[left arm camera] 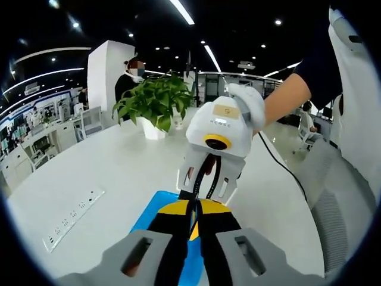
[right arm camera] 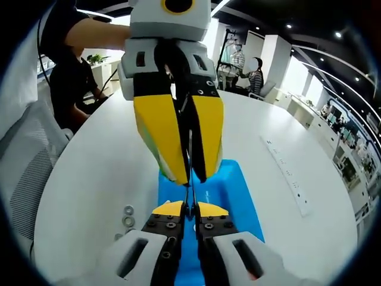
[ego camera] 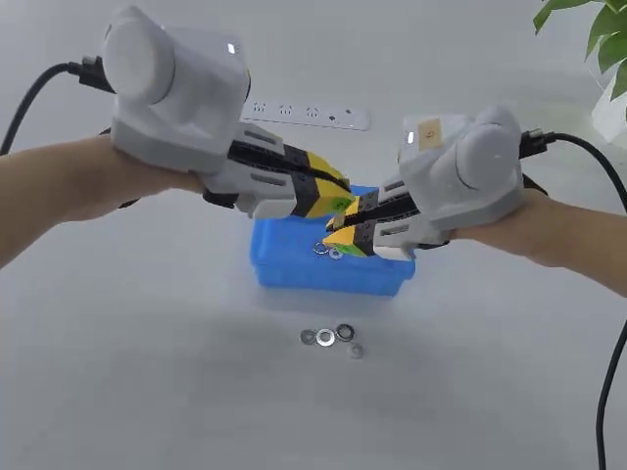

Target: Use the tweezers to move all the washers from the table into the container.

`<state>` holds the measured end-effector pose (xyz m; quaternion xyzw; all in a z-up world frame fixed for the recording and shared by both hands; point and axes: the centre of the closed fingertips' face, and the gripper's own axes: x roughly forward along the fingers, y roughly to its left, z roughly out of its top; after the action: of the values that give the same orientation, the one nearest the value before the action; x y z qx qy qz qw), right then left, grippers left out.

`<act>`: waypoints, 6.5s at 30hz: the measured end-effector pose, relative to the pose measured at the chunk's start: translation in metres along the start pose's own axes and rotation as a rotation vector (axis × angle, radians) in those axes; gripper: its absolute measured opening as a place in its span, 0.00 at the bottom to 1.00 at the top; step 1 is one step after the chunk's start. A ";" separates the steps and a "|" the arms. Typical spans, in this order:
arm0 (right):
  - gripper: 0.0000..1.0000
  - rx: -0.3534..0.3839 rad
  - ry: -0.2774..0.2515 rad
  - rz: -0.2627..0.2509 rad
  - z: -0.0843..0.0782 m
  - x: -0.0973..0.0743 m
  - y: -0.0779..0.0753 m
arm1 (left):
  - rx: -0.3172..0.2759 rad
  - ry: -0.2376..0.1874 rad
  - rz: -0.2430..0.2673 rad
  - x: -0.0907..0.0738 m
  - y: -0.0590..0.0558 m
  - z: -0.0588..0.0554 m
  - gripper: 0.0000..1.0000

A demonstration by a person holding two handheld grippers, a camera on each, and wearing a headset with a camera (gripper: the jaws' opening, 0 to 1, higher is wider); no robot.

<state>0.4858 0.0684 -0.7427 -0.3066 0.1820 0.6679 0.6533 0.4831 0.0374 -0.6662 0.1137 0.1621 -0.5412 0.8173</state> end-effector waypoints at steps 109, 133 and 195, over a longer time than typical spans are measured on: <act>0.44 0.176 -0.131 -0.196 -0.032 -0.094 0.092 | 0.073 0.046 0.003 -0.032 -0.089 -0.031 0.05; 0.43 0.228 -0.126 -0.193 -0.044 -0.093 0.095 | 0.073 0.073 0.003 -0.019 -0.082 -0.044 0.05; 0.11 0.054 -0.051 0.155 -0.005 0.021 0.101 | 0.054 0.106 -0.042 -0.017 -0.086 -0.048 0.05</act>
<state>0.3881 0.0729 -0.7763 -0.2565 0.2065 0.7189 0.6122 0.3913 0.0355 -0.7045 0.1606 0.1930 -0.5556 0.7926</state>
